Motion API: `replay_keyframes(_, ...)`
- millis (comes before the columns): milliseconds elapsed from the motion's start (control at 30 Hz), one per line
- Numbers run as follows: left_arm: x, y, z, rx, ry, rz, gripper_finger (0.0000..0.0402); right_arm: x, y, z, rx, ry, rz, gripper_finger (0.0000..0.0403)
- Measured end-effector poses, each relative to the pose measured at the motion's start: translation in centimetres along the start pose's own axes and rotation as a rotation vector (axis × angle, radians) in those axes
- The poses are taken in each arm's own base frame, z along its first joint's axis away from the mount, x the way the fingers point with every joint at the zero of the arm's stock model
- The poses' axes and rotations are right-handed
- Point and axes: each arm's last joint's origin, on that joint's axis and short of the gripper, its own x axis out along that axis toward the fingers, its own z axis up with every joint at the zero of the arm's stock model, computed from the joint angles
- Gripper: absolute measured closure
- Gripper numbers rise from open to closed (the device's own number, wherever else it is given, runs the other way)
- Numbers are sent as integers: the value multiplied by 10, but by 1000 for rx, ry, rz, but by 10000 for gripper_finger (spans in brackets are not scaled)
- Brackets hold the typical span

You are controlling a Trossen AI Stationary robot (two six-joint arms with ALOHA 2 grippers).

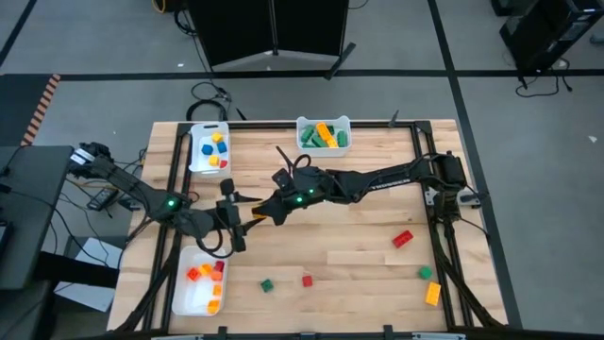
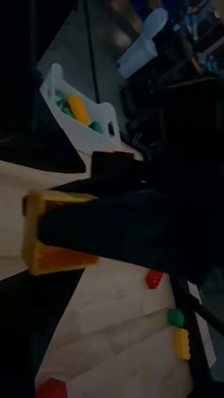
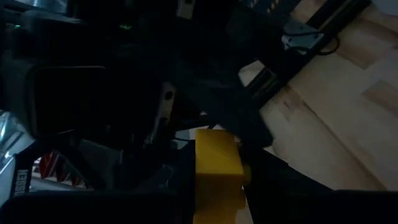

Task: Sort blocks by size
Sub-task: Put the yellow 4 stud game piece into the bottom white bin

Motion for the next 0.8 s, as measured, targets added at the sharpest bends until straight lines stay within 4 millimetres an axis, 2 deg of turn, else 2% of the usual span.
replay_keyframes(200,2,-2,1,23,-13,0,191,0,-1,-1,0,6,-8,288)
replay_keyframes(433,2,-2,1,36,-9,-1,257,0,-2,0,5,7,-11,288)
replay_keyframes(800,2,-2,2,0,-14,-1,250,0,-2,0,28,6,-8,268)
